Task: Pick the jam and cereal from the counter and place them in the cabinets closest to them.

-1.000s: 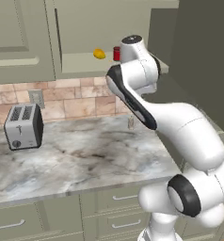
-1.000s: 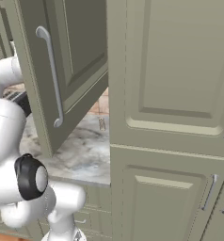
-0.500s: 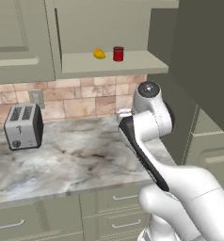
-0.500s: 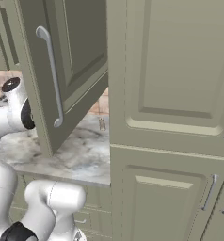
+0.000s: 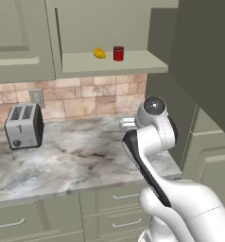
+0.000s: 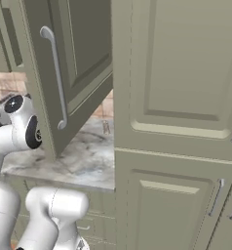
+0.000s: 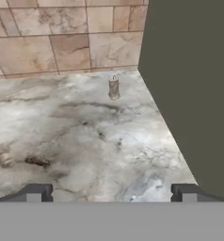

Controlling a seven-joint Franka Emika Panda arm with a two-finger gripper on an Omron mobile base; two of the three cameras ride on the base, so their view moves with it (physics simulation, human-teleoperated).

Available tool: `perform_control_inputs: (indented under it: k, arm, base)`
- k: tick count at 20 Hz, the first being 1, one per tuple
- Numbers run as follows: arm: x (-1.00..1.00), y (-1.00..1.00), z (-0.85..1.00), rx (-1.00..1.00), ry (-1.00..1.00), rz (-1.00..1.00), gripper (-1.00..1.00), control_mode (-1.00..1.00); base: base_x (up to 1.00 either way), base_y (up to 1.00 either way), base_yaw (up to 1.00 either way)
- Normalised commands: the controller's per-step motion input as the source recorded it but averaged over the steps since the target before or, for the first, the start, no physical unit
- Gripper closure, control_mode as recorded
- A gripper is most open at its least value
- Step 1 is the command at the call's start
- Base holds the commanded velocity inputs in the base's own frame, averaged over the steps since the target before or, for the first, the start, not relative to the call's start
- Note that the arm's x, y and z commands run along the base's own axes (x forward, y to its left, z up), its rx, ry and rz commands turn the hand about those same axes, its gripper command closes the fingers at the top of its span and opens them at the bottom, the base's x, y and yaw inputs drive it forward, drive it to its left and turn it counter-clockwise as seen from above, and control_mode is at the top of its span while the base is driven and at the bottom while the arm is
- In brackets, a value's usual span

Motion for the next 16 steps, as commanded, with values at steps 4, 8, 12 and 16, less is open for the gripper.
perform_control_inputs:
  k: [4, 8, 12, 16]
  arm:
    - [0.0, 0.0, 0.0, 0.0, 0.0, 0.0, -1.0, 1.0]
    - [0.0, 0.0, 0.0, 0.0, 0.0, 0.0, -1.0, 1.0]
    - [0.0, 0.0, 0.0, 0.0, 0.0, 0.0, -1.0, 1.0]
    - [0.0, 0.0, 0.0, 0.0, 0.0, 0.0, -1.0, 1.0]
  base:
    - [-0.63, 0.0, 0.01]
    - [-0.61, 0.0, 0.01]
    - [-0.49, 0.0, 0.01]
    - [-0.16, 0.0, 0.0]
